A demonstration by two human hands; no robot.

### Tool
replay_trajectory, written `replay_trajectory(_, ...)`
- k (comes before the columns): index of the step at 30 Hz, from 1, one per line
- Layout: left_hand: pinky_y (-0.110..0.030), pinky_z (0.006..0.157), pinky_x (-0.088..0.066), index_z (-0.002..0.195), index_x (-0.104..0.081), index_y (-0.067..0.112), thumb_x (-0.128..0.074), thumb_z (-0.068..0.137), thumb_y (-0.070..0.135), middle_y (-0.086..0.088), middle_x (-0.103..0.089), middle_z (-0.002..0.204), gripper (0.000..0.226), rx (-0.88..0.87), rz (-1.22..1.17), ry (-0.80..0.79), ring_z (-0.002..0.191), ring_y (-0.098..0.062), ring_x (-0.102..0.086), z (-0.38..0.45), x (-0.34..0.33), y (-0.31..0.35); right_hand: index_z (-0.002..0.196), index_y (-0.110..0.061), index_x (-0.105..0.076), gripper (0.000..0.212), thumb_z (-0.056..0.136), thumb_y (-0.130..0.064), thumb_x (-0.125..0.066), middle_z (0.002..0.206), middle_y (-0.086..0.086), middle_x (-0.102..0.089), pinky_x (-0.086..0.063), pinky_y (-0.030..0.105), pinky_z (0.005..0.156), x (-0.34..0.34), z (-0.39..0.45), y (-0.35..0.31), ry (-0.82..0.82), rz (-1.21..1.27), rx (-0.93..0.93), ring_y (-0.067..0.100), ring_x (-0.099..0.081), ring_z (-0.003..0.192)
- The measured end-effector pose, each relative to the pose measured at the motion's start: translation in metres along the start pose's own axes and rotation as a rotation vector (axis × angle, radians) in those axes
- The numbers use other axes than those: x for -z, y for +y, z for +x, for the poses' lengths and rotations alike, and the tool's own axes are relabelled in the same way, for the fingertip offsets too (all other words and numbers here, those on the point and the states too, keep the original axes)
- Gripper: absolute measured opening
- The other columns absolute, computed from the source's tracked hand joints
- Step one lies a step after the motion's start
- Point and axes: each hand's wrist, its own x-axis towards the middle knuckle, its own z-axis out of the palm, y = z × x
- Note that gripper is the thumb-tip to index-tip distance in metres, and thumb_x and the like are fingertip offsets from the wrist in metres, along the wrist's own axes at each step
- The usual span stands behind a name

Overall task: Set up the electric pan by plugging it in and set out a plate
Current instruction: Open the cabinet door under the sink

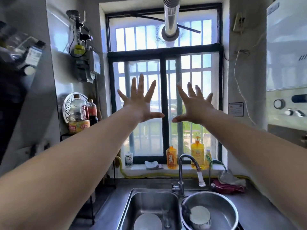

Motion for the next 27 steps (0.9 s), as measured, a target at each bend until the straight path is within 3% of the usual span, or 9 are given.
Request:
replay_trajectory(14,-0.074,0.104,0.009,0.138,0.038,0.039,-0.037,0.069,0.087,-0.002,0.051,0.144,0.112,-0.020,-0.003,-0.144,0.137,-0.029,0.039,0.040,-0.140,0.003,0.146,-0.040,0.027,0.123,0.070,-0.067,-0.066,0.158,0.005,0.027,0.007,0.069,0.111,-0.144,0.046,0.020,-0.140,0.127,-0.016,0.036,0.020,0.146)
replay_trajectory(27,-0.079,0.100,0.007,0.137,0.041,0.037,-0.032,0.072,0.085,-0.005,0.052,0.143,0.109,0.030,-0.016,-0.425,0.135,-0.035,0.041,-0.031,-0.261,0.027,0.145,-0.041,0.027,0.118,0.073,-0.064,-0.064,0.159,0.008,0.026,0.005,0.069,0.110,-0.276,-0.012,0.026,-0.376,0.213,-0.042,0.039,0.017,0.146)
